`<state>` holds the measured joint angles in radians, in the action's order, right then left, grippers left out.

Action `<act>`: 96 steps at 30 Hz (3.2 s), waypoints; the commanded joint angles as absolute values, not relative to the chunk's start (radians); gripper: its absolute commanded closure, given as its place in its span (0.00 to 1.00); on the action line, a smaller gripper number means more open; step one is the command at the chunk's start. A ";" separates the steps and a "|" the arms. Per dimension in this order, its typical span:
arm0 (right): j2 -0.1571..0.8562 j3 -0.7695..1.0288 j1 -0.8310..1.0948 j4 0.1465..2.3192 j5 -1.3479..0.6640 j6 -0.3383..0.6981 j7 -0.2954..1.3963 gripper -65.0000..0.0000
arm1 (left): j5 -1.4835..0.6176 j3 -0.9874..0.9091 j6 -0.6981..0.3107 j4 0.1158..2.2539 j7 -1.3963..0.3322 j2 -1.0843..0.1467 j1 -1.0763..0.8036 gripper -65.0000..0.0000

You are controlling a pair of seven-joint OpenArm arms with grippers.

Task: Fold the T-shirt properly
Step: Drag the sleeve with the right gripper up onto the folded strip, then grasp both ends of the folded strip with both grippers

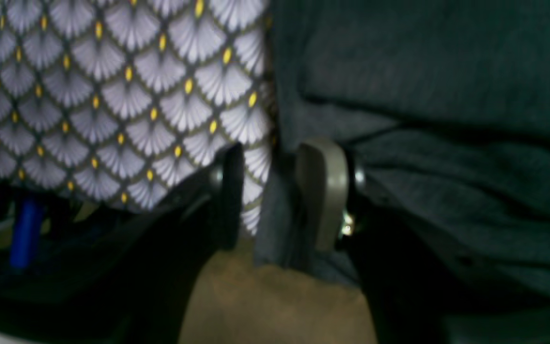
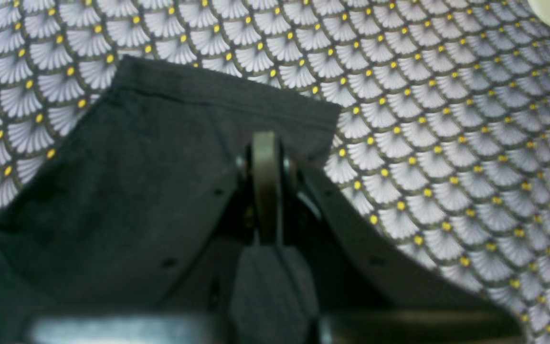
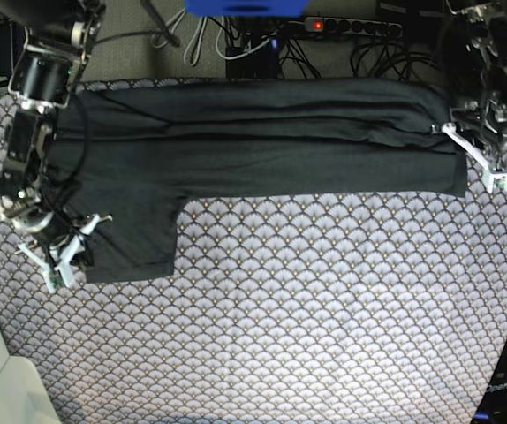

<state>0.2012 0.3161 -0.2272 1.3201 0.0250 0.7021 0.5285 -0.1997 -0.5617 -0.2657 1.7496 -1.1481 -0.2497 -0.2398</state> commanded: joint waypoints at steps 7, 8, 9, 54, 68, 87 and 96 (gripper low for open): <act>0.262 0.320 -0.371 1.073 0.013 0.698 0.498 0.62 | -0.200 -0.568 -0.263 1.767 -1.138 -0.268 -0.246 0.65; 0.271 0.320 -0.384 1.049 0.013 0.698 0.496 0.56 | -0.200 -0.568 -0.263 1.767 -1.139 -0.268 -0.246 0.65; 0.280 0.321 -0.395 1.032 0.013 0.698 0.496 0.53 | -0.200 -0.568 -0.263 1.767 -1.141 -0.268 -0.246 0.65; 0.259 0.323 -0.232 1.290 0.007 0.698 0.481 1.00 | -0.200 -0.568 -0.263 1.767 -1.138 -0.263 -0.237 0.65; 0.082 0.479 0.168 1.942 0.007 0.698 0.613 1.00 | -0.200 -0.568 -0.263 1.767 -1.138 -0.263 -0.231 0.65; 0.038 0.634 0.390 1.983 -0.142 0.698 0.610 1.00 | -0.223 -0.682 -0.358 1.755 -1.142 -0.286 -0.202 0.65; 0.010 0.682 0.423 1.980 -0.142 0.698 0.611 1.00 | -0.220 -0.687 -0.361 1.753 -1.142 -0.286 -0.197 0.65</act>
<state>0.0025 0.6762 0.4229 1.9652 -0.1314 0.7025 0.6361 -0.2184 -0.6827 -0.3634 1.7382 -1.1549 -0.2687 -0.2043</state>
